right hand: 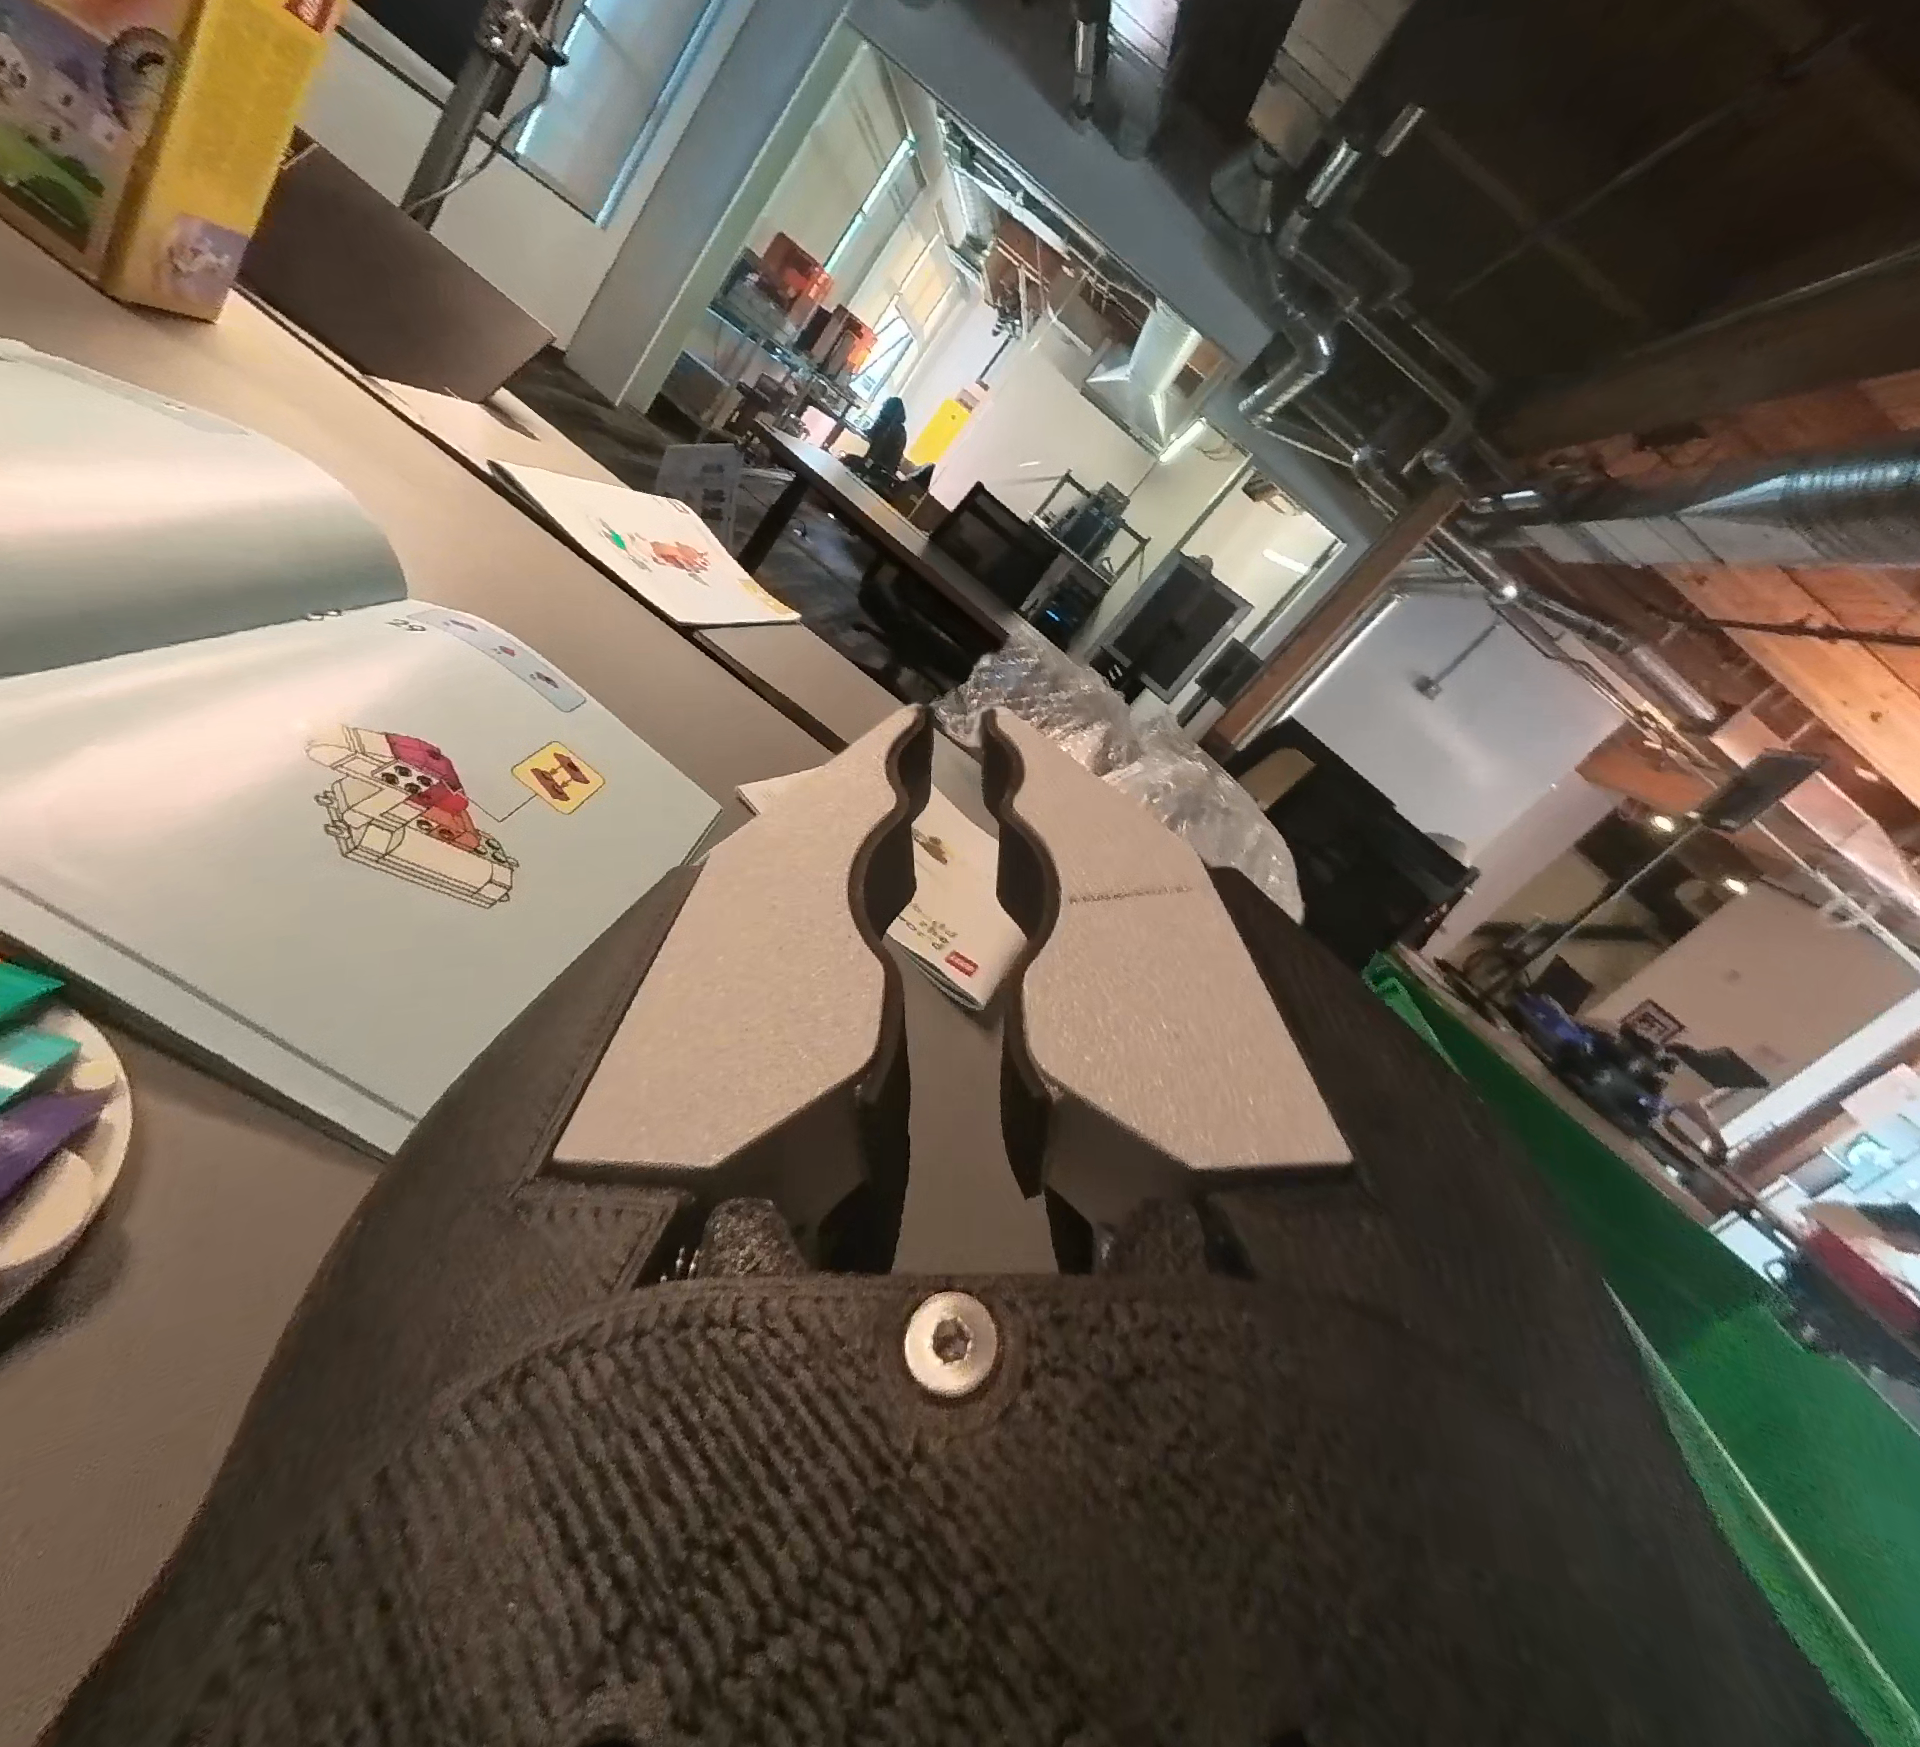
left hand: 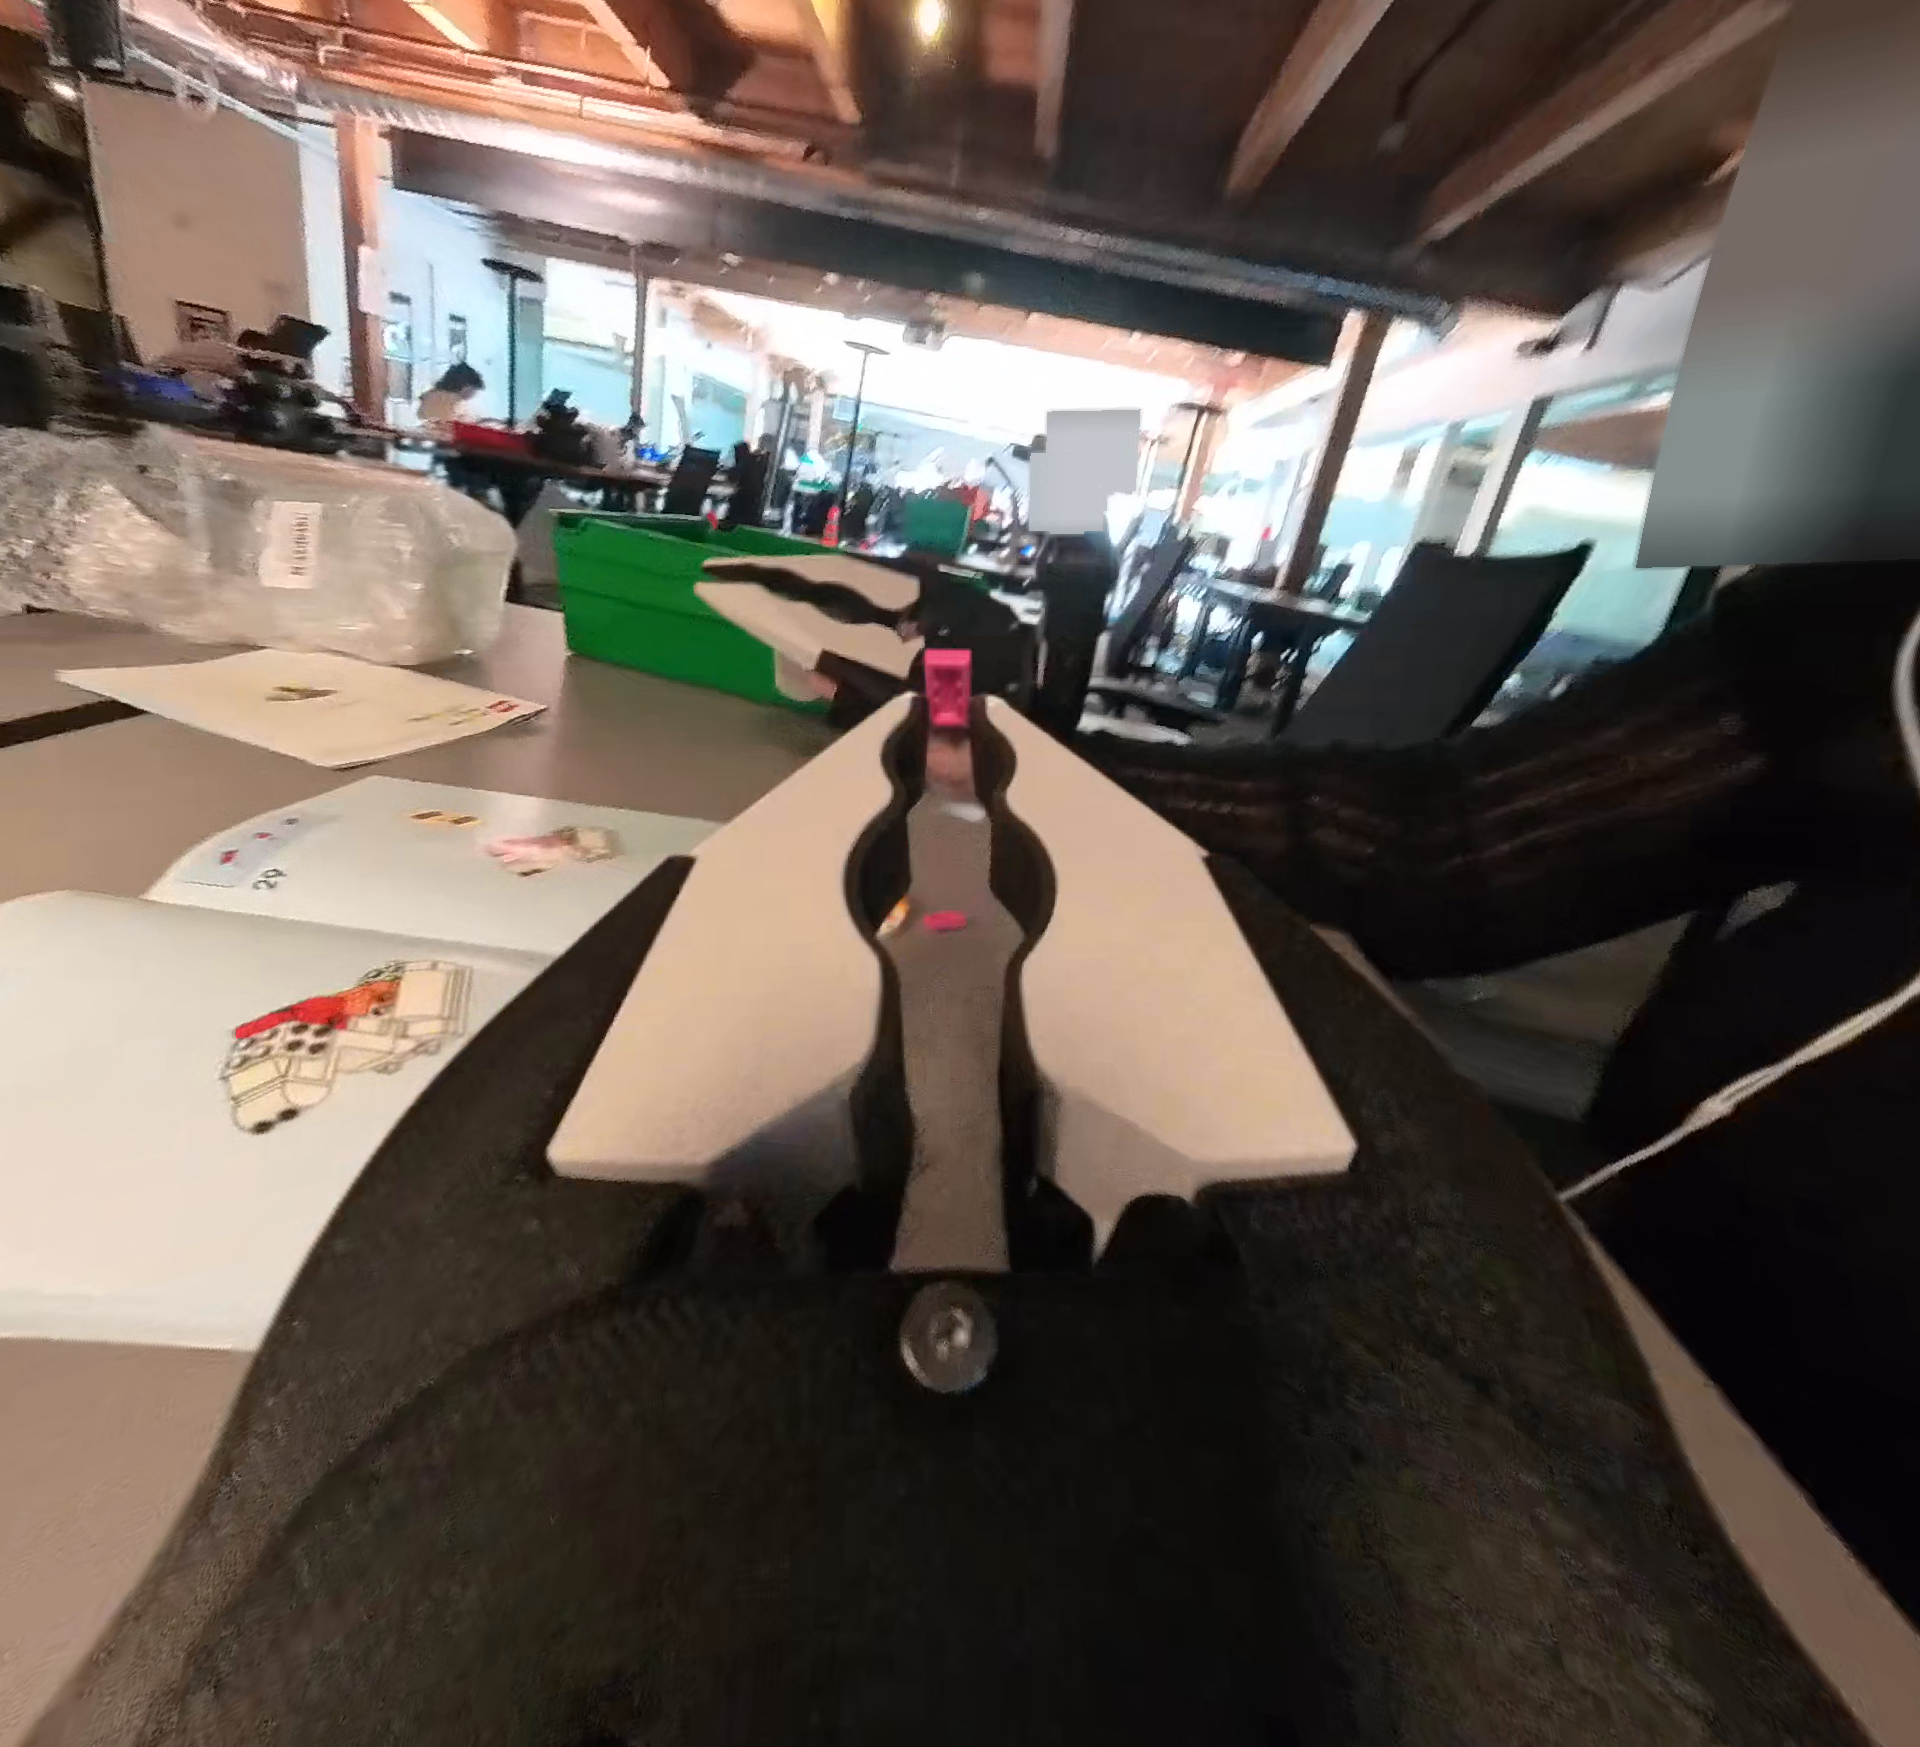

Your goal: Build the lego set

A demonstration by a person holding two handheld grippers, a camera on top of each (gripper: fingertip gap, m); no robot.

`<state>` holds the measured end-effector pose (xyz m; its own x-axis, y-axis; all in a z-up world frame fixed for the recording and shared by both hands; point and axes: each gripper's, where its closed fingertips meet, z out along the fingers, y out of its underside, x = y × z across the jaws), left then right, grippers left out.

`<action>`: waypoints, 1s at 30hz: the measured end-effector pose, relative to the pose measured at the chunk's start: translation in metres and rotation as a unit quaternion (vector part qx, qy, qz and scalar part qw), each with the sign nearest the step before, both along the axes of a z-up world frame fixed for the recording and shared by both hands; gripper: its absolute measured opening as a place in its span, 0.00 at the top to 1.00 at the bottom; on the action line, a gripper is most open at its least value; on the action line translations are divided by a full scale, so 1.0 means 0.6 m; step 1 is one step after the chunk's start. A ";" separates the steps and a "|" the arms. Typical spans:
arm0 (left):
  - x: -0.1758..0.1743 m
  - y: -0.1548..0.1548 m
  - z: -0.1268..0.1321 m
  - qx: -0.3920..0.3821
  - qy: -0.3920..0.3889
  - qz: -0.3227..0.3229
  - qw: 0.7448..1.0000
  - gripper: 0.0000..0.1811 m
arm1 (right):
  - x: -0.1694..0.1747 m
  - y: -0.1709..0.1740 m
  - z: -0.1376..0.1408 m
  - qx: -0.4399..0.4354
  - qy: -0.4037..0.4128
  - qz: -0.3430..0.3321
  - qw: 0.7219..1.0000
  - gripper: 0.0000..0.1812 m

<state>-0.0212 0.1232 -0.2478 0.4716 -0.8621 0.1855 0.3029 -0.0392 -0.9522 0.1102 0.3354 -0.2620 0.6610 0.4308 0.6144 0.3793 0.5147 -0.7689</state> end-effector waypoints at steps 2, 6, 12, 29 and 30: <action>-0.005 0.000 0.003 -0.008 -0.023 -0.012 1.000 0.96 | -0.001 -0.003 0.000 0.000 0.001 -0.005 1.000 0.96; 0.000 -0.001 0.003 -0.020 -0.036 -0.030 0.999 0.96 | 0.006 -0.010 -0.004 0.006 -0.015 -0.020 1.000 0.96; -0.012 0.009 0.005 -0.042 -0.069 -0.036 0.996 0.96 | 0.007 -0.042 -0.023 -0.030 -0.045 0.015 0.998 0.95; 0.003 0.021 0.000 -0.071 -0.073 -0.067 0.993 0.96 | 0.003 -0.274 -0.171 -0.492 -0.086 0.075 0.863 0.92; 0.004 0.022 0.000 -0.072 -0.073 -0.068 0.992 0.96 | 0.003 -0.273 -0.178 -0.495 -0.097 0.066 0.861 0.92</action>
